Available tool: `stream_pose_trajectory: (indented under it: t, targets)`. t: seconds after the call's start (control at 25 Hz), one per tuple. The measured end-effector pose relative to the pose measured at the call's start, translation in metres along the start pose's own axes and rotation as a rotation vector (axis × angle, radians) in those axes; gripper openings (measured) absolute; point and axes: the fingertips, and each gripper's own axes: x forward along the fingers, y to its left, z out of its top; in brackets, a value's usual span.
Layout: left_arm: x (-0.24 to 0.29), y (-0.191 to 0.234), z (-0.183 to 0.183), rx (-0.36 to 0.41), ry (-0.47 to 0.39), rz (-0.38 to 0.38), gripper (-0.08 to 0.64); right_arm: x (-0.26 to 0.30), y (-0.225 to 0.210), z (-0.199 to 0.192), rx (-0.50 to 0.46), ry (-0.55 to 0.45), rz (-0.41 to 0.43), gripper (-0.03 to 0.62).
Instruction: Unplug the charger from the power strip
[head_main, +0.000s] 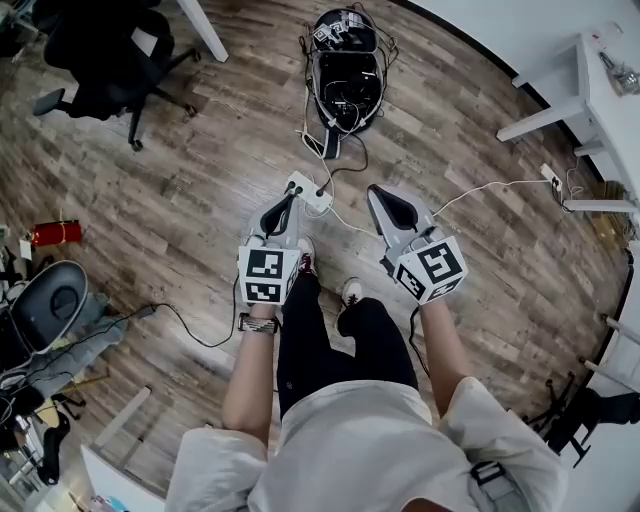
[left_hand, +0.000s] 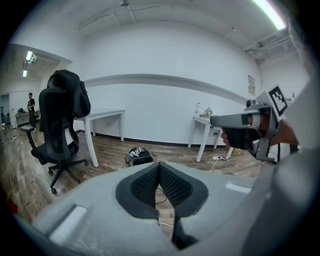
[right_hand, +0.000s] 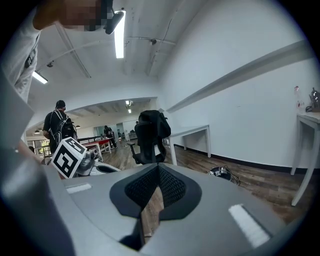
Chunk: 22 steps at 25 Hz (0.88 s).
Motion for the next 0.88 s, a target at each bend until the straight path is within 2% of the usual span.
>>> stream_pose_trajectory:
  t: [0.44, 0.76, 0.88]
  targets:
    - [0.061, 0.012, -0.076, -0.011, 0.076, -0.028, -0.002, 0.031, -0.034, -0.088, 0.045, 0.075, -0.016, 0.002]
    - [0.097, 0.032, -0.134, -0.027, 0.133, -0.018, -0.002, 0.059, -0.056, -0.146, 0.106, 0.108, -0.033, 0.002]
    - [0.111, 0.035, -0.149, -0.004, 0.147, -0.031, -0.002, 0.072, -0.063, -0.163, 0.125, 0.118, -0.044, 0.002]
